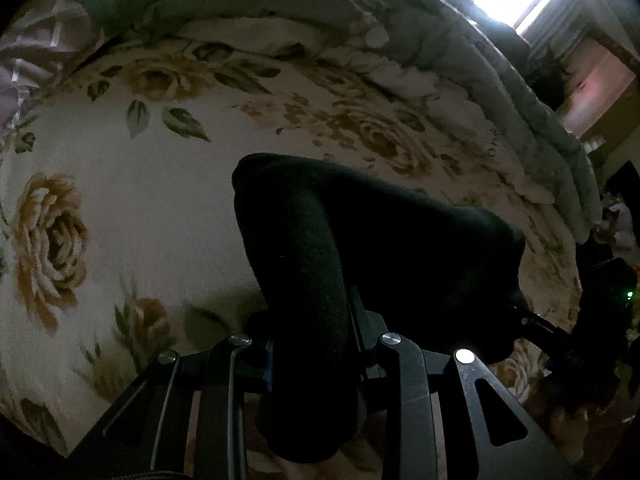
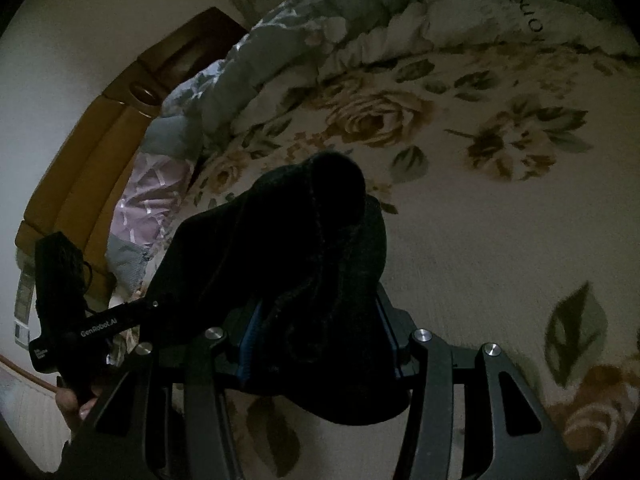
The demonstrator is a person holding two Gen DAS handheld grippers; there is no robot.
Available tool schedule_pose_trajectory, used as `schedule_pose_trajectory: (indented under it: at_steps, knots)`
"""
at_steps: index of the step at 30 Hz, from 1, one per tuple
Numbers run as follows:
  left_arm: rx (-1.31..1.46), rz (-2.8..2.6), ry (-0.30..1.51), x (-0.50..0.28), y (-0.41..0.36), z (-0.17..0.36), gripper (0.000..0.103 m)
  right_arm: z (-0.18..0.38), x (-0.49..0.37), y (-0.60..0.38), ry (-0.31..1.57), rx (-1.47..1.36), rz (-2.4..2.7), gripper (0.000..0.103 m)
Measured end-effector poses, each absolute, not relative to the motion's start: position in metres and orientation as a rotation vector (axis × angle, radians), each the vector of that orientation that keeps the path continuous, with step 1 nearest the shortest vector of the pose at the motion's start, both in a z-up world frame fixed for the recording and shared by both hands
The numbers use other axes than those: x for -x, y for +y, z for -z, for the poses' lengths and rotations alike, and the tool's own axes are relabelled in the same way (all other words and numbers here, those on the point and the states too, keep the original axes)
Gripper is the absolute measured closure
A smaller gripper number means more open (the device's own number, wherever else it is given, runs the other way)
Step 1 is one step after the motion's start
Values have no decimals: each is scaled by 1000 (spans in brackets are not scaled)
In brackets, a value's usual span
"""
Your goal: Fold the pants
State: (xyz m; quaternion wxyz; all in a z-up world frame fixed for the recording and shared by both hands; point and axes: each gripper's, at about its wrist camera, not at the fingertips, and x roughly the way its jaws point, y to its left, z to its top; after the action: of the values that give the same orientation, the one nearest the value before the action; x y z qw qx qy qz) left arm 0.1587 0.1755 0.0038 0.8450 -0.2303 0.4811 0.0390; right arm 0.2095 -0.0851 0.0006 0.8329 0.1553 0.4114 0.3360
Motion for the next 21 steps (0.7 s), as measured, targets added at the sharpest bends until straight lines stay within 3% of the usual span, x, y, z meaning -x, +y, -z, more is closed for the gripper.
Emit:
schedule_pose_trajectory:
  at_steps: [8,11,13,15,17,21]
  knots:
    - [494,-86,1050,-167,183,20,71,14,-230,-77,918,-309,-723,52]
    - [495,-89,1056,-167,184,26,61,19,-234,-79,934,-319,-722,43]
    - [504,-91,1060,-165,185,30,46,23,-236,-81,946,-314,-704,39]
    - [502,-102,1059,-164,186,32,37,27,-238,-84,950,-319,-697,35]
    - [504,-107,1061,-162,188,33,34,29,-240,-87,954,-325,-686,27]
    - [508,-119,1067,-158,189,35,29,29,-237,-88,944,-308,-673,24]
